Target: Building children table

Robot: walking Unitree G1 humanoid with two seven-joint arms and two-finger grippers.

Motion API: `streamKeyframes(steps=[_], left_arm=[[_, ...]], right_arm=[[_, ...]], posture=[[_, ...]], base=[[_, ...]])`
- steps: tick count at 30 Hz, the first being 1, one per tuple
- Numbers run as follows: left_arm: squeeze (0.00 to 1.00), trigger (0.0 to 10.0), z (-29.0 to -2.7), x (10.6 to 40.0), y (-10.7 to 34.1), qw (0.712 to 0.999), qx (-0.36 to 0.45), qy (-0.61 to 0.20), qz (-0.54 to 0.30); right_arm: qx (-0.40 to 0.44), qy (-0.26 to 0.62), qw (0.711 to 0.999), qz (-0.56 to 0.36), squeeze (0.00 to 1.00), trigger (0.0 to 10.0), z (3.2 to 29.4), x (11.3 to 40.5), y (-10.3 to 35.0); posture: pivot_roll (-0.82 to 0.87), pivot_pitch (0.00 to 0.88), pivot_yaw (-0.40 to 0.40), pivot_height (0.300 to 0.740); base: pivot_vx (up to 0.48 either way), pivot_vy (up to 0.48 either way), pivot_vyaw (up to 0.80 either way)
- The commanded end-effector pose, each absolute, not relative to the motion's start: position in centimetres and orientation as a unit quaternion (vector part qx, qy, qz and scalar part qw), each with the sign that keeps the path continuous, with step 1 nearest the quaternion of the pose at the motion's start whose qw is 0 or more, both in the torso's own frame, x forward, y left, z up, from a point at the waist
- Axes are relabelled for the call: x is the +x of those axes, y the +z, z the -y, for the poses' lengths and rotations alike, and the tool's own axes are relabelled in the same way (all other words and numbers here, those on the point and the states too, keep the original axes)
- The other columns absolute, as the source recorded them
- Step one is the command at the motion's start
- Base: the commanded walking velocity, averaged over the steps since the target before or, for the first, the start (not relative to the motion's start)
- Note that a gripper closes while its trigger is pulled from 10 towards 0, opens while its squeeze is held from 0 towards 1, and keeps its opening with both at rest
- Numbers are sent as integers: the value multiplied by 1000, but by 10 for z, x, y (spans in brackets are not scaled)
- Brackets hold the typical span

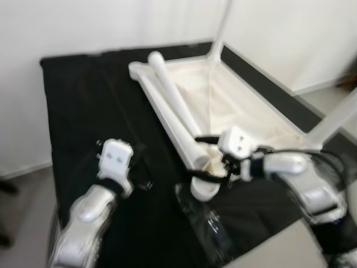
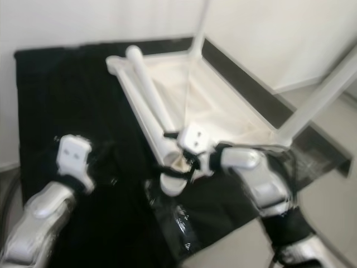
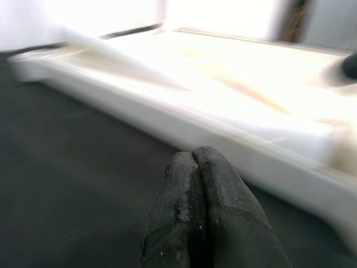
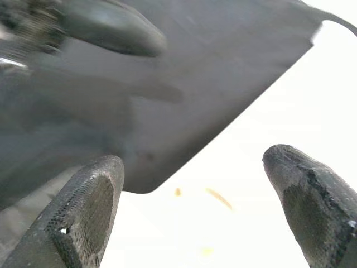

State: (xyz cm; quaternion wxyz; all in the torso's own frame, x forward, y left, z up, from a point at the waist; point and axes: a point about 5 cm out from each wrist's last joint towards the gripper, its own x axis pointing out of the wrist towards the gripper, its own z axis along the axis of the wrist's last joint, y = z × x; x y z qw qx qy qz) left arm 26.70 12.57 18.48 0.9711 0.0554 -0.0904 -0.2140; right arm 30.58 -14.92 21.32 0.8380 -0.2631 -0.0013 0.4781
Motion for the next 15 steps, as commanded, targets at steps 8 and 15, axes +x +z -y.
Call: streamKeyframes(steps=[8,15], left_arm=[[0,10000,-128,265,182,972,67,-206,90],[0,10000,-128,265,182,972,75,-204,89]], right_arm=[[-314,441,839,59,0,10000,137,317,224],[-406,409,814,68,0,10000,128,332,217]], posture=[[33,181,-86,740],[50,177,-88,740]], base=[[0,0,0],[0,0,0]])
